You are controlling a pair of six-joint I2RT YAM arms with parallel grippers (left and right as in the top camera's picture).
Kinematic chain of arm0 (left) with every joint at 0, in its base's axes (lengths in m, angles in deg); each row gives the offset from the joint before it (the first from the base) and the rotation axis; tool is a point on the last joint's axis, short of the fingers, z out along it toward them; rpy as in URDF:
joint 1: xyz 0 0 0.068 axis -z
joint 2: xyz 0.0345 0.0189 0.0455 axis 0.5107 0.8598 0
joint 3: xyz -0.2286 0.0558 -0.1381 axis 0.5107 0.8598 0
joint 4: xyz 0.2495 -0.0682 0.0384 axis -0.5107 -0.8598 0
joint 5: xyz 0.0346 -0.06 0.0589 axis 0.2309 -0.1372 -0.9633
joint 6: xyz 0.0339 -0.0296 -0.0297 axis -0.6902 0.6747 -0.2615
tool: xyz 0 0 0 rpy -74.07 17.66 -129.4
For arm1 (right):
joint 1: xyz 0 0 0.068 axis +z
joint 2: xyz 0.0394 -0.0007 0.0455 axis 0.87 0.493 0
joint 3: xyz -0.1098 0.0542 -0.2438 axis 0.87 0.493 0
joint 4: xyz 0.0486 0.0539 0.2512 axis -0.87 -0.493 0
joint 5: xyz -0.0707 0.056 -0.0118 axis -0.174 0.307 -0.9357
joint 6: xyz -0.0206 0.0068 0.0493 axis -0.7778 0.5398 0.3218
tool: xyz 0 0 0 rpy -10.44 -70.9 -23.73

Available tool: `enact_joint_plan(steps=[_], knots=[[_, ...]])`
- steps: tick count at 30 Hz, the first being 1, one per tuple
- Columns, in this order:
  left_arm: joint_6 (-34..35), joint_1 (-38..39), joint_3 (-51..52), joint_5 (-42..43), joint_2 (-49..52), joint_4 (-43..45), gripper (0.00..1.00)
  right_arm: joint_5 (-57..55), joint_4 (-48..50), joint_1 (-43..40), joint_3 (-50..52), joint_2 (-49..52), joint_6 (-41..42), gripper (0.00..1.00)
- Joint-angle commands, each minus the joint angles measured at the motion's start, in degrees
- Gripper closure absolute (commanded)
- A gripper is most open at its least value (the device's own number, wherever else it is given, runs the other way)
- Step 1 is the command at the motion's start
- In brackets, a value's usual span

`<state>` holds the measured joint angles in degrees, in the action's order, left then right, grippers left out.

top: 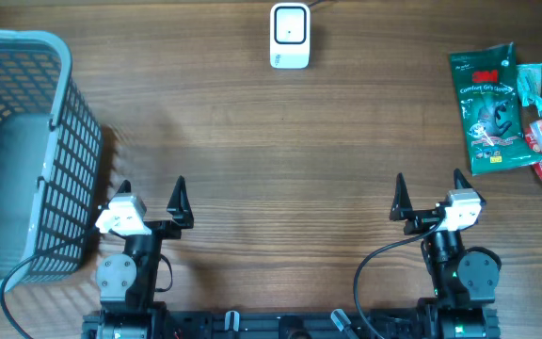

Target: Scan the item barcode

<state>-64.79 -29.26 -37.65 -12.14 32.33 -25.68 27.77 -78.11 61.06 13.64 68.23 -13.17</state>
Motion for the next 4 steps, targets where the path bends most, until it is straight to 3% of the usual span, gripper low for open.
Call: enact_joint_plan(steps=[1, 4], knots=[[-1.1, -0.1, 0.4, 0.9, -0.4, 0.0, 0.00, -1.0, 0.3, -0.1, 0.1, -0.5, -0.7, 0.00], [-1.1, -0.1, 0.4, 0.9, -0.4, 0.0, 0.00, -1.0, 0.3, -0.1, 0.1, -0.5, -0.7, 0.00]])
